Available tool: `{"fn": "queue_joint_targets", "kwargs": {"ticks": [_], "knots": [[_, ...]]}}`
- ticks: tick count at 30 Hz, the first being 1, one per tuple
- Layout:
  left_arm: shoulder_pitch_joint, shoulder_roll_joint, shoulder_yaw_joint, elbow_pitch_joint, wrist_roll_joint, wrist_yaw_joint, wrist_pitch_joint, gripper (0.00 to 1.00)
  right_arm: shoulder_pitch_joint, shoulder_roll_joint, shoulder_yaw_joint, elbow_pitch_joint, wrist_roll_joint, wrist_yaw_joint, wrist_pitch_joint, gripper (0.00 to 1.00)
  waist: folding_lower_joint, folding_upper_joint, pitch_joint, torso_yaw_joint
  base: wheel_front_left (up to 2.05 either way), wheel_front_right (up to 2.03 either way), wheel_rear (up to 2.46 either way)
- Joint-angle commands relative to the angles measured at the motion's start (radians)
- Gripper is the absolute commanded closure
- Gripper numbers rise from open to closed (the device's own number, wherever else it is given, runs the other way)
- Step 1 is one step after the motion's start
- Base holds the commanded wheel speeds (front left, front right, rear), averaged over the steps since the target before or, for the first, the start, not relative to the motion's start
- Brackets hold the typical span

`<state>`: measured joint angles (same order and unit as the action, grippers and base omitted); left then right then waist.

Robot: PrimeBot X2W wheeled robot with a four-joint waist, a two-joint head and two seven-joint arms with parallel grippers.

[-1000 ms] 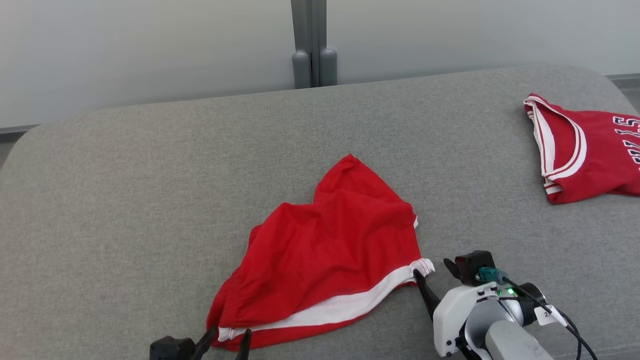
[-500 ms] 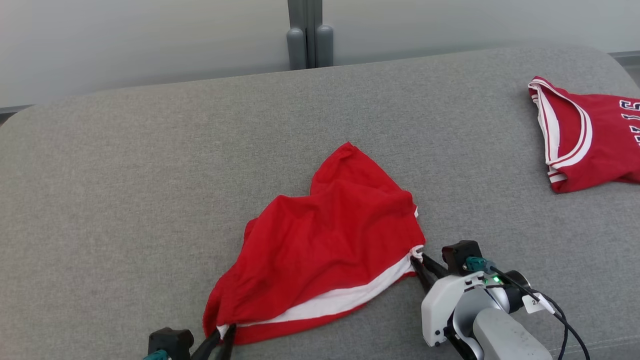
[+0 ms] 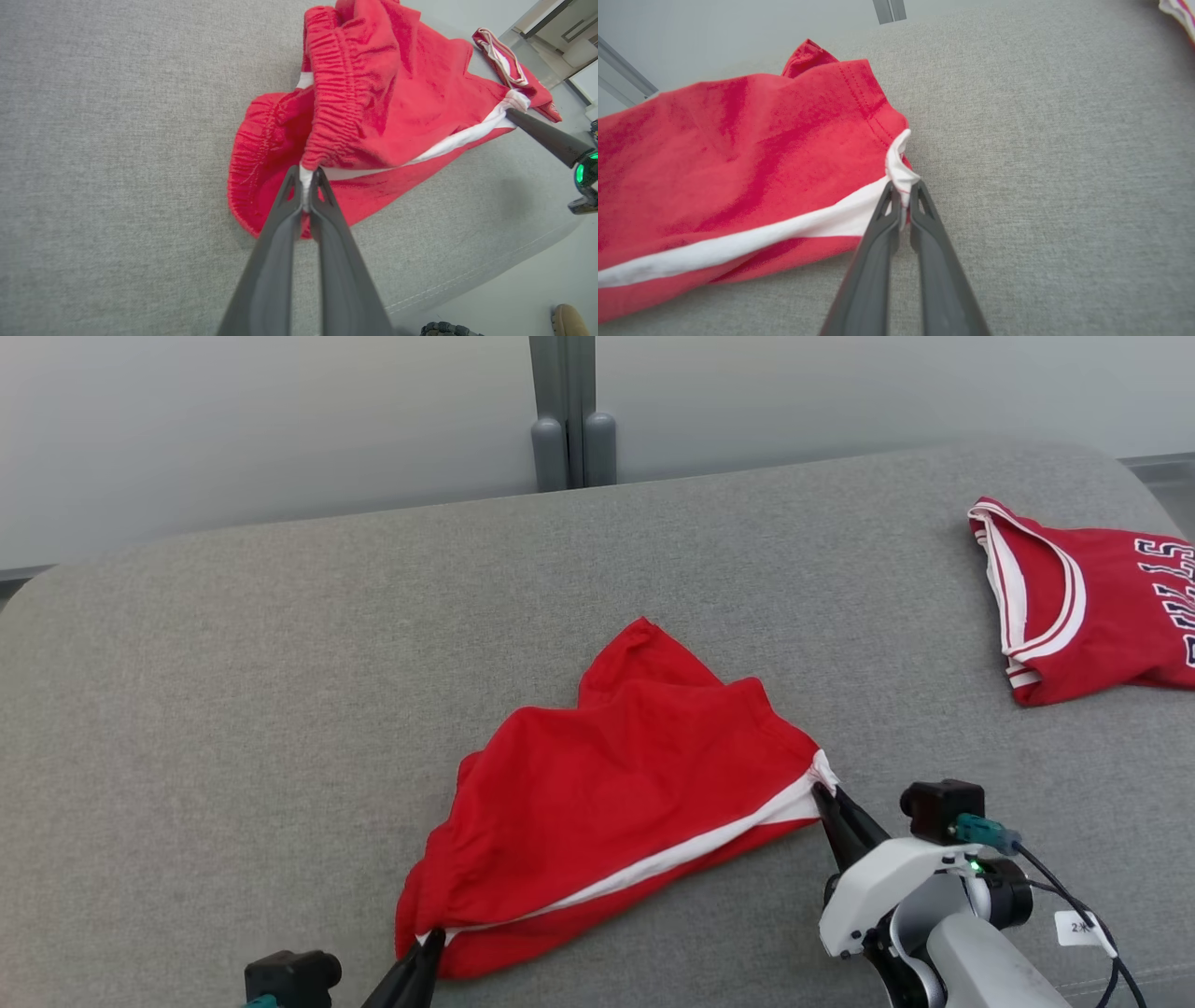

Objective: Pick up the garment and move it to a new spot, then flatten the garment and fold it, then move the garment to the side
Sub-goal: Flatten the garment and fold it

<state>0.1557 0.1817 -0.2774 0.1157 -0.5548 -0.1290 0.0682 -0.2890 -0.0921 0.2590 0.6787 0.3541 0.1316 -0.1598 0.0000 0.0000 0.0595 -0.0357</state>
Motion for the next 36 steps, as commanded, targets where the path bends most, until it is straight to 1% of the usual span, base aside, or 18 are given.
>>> {"fn": "queue_joint_targets", "kwargs": {"ticks": [1, 4, 6, 10, 13, 16, 19, 22, 23, 25, 26, 27, 29, 31, 33, 35, 36], "knots": [[0.020, 0.005, 0.002, -0.040, -0.037, -0.002, 0.008, 1.00, 0.028, 0.006, -0.015, -0.047, 0.062, -0.002, 0.010, 1.00, 0.0000, 0.0000, -0.014, -0.009, 0.00, 0.00, 0.00], [0.048, 0.009, 0.000, -0.145, -0.114, -0.003, 0.024, 1.00, 0.076, -0.003, -0.043, -0.169, 0.178, -0.002, 0.056, 1.00, 0.0000, 0.0000, -0.028, -0.019, 0.00, 0.00, 0.00], [0.068, 0.018, -0.009, -0.236, -0.161, -0.003, 0.046, 1.00, 0.110, -0.019, -0.067, -0.275, 0.249, -0.002, 0.101, 1.00, 0.0000, 0.0000, -0.038, -0.026, 0.00, 0.00, 0.00], [0.088, 0.039, -0.018, -0.448, -0.271, -0.003, 0.090, 1.00, 0.167, -0.061, -0.135, -0.527, 0.357, -0.001, 0.209, 1.00, 0.0000, 0.0000, -0.053, -0.040, 0.00, 0.00, 0.00], [0.065, 0.060, 0.001, -0.607, -0.340, -0.003, 0.131, 1.00, 0.199, -0.074, -0.218, -0.733, 0.426, -0.001, 0.304, 1.00, 0.0000, 0.0000, -0.062, -0.050, 0.00, 0.00, 0.00], [0.017, 0.079, 0.022, -0.736, -0.380, 0.010, 0.175, 1.00, 0.199, -0.058, -0.290, -0.920, 0.477, -0.001, 0.401, 1.00, 0.0000, 0.0000, -0.064, -0.064, 0.00, 0.00, 0.00], [-0.064, 0.094, 0.045, -0.854, -0.423, 0.040, 0.234, 1.00, 0.149, -0.032, -0.365, -1.091, 0.510, -0.001, 0.507, 1.00, 0.0000, 0.0000, -0.049, -0.081, 0.00, 0.00, 0.00], [-0.172, 0.106, 0.073, -0.923, -0.474, 0.083, 0.299, 1.00, 0.063, 0.001, -0.424, -1.182, 0.542, -0.001, 0.604, 1.00, 0.0000, 0.0000, -0.014, -0.096, 0.00, 0.00, 0.00], [-0.227, 0.117, 0.089, -0.941, -0.489, 0.100, 0.329, 1.00, 0.014, 0.007, -0.446, -1.200, 0.537, -0.001, 0.638, 1.00, 0.0000, 0.0000, 0.011, -0.102, 0.00, 0.00, 0.00], [-0.341, 0.135, 0.114, -0.936, -0.517, 0.128, 0.382, 1.00, -0.087, 0.018, -0.469, -1.198, 0.511, -0.001, 0.694, 1.00, 0.0000, 0.0000, 0.060, -0.108, 0.00, 0.00, 0.00], [-0.397, 0.145, 0.124, -0.922, -0.525, 0.142, 0.408, 1.00, -0.135, 0.025, -0.477, -1.182, 0.495, -0.001, 0.717, 1.00, 0.0000, 0.0000, 0.086, -0.110, 0.00, 0.00, 0.00], [-0.473, 0.160, 0.136, -0.898, -0.526, 0.155, 0.436, 1.00, -0.199, 0.027, -0.485, -1.163, 0.454, -0.001, 0.738, 1.00, 0.0000, 0.0000, 0.123, -0.109, 0.00, 0.00, 0.00], [-0.614, 0.173, 0.147, -0.824, -0.524, 0.176, 0.475, 1.00, -0.320, 0.036, -0.484, -1.098, 0.411, -0.001, 0.768, 1.00, 0.0000, 0.0000, 0.194, -0.106, 0.00, 0.00, 0.00], [-0.761, 0.183, 0.146, -0.725, -0.504, 0.182, 0.500, 1.00, -0.443, 0.039, -0.482, -1.012, 0.353, -0.001, 0.776, 1.00, 0.0000, 0.0000, 0.272, -0.101, 0.00, 0.00, 0.00], [-0.901, 0.179, 0.133, -0.608, -0.476, 0.183, 0.512, 1.00, -0.565, 0.041, -0.478, -0.909, 0.316, -0.001, 0.762, 1.00, 0.0000, 0.0000, 0.352, -0.093, 0.00, 0.00, 0.00], [-1.051, 0.181, 0.115, -0.475, -0.425, 0.163, 0.505, 1.00, -0.699, 0.042, -0.459, -0.798, 0.253, -0.001, 0.727, 1.00, 0.0000, 0.0000, 0.430, -0.085, 0.00, 0.00, 0.00], [-1.123, 0.171, 0.104, -0.405, -0.401, 0.153, 0.491, 1.00, -0.770, 0.041, -0.453, -0.735, 0.239, -0.001, 0.700, 1.00, 0.0000, 0.0000, 0.468, -0.081, 0.00, 0.00, 0.00]]}}
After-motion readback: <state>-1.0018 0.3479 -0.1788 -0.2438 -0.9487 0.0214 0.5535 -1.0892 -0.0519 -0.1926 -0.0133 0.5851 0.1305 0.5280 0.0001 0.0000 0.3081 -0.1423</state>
